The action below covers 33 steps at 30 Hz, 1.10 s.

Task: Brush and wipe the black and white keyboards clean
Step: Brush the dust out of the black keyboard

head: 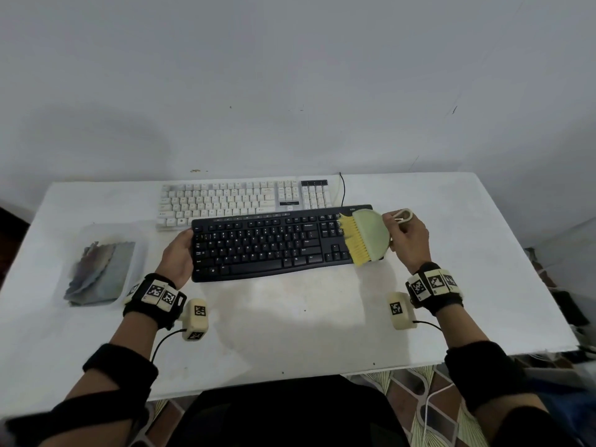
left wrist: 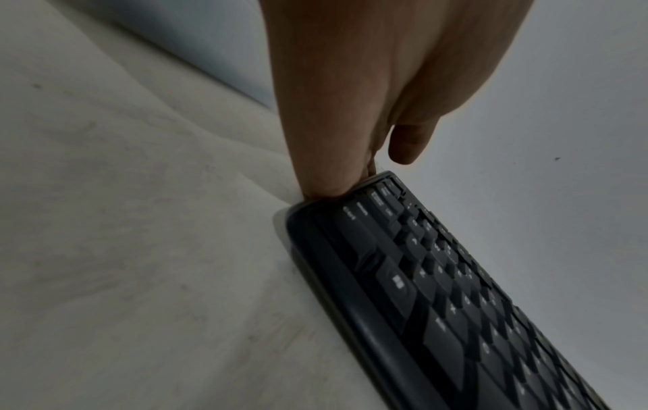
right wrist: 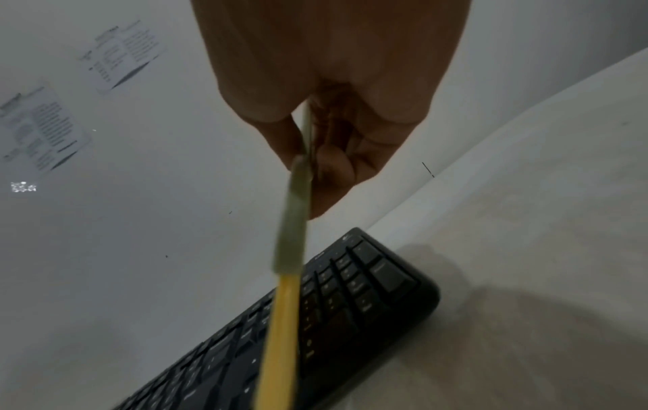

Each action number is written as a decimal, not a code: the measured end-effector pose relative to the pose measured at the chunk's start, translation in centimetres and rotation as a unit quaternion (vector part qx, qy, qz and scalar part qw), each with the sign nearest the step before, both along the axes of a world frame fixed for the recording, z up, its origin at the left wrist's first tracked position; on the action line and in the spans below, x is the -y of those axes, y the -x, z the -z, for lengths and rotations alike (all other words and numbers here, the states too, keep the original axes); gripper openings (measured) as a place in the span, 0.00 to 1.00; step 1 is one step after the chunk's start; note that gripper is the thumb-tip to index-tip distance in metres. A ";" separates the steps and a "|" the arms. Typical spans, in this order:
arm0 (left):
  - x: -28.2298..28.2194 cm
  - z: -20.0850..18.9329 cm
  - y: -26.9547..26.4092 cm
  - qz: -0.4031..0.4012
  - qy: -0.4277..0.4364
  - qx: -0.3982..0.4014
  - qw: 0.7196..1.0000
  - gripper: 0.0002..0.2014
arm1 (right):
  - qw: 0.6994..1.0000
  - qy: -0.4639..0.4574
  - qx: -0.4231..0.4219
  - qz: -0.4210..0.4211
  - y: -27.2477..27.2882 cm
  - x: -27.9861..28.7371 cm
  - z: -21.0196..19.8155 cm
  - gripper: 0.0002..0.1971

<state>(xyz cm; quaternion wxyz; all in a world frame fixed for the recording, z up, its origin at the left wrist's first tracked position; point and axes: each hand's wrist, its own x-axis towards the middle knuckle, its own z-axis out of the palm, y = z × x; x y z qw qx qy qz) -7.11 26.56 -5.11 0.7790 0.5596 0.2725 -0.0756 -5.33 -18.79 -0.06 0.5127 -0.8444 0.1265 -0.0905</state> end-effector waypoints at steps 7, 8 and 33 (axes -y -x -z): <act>0.0 0.0 0.0 -0.007 -0.007 -0.004 1.000 0.15 | 0.997 -0.036 0.041 0.048 -0.4 -0.3 -0.6 0.09; -0.1 0.1 -0.1 -0.007 -0.011 -0.005 1.000 0.17 | 0.996 -0.049 0.051 0.056 -0.5 -0.7 -0.6 0.09; -0.2 0.2 0.0 -0.005 -0.006 0.008 1.000 0.14 | 0.998 -0.033 0.027 0.038 -0.9 -1.1 0.6 0.09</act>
